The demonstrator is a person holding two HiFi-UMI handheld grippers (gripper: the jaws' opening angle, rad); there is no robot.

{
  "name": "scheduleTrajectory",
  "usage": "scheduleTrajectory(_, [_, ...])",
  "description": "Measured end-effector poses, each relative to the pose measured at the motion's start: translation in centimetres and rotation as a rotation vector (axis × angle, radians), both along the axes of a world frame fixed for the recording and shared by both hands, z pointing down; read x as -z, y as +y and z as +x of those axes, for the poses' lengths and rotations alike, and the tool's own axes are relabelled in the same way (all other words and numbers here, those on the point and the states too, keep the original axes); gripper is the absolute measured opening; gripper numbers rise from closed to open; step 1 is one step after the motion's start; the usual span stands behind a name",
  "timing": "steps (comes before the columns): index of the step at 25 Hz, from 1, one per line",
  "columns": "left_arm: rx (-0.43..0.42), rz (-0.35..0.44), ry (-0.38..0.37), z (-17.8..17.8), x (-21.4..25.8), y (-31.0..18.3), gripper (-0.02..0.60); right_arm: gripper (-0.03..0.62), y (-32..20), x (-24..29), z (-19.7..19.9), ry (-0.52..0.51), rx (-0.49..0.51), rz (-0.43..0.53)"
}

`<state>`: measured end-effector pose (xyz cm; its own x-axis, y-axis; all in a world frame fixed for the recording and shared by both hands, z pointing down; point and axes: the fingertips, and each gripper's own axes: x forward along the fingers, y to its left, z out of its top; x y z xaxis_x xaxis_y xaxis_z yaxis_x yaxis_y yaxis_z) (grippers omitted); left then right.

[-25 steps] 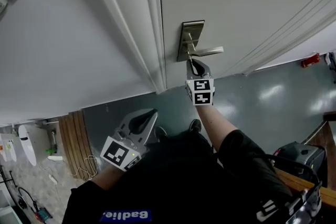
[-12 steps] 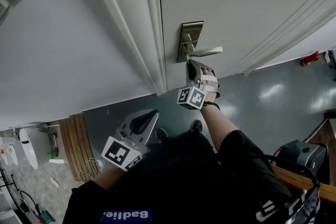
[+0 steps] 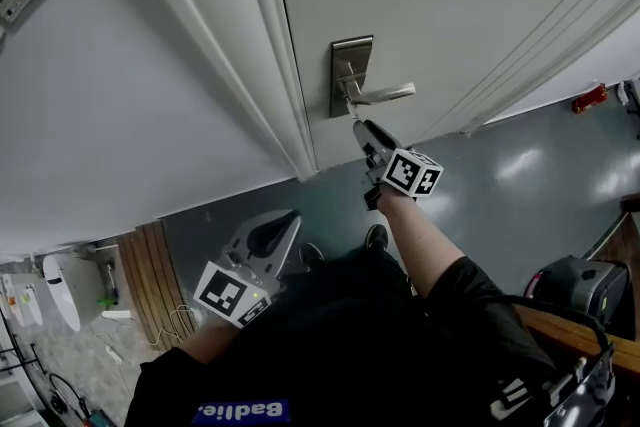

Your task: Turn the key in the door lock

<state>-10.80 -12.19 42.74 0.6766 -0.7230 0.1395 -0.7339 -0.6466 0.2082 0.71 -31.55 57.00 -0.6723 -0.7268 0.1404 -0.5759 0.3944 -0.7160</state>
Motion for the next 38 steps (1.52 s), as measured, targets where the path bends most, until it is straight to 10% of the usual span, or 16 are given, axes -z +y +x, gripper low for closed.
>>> scheduleTrajectory(4, [0.0, -0.008, -0.004, 0.4, 0.1, 0.2, -0.006, 0.12, -1.4, -0.7, 0.4, -0.33, -0.033, -0.153])
scheduleTrajectory(10, [0.007, -0.007, -0.018, 0.6, 0.1, 0.5, -0.006, 0.11, -2.4, -1.4, -0.5, -0.488, 0.005, -0.223])
scheduleTrajectory(26, [0.019, -0.025, -0.023, 0.2, -0.1, 1.7, -0.006, 0.08, -2.4, -0.3, -1.3, 0.006, -0.018, -0.033])
scheduleTrajectory(38, [0.008, -0.04, -0.029, 0.2, -0.5, 1.8, -0.006, 0.055, -3.4, -1.2, -1.6, -0.588, 0.105, -0.219])
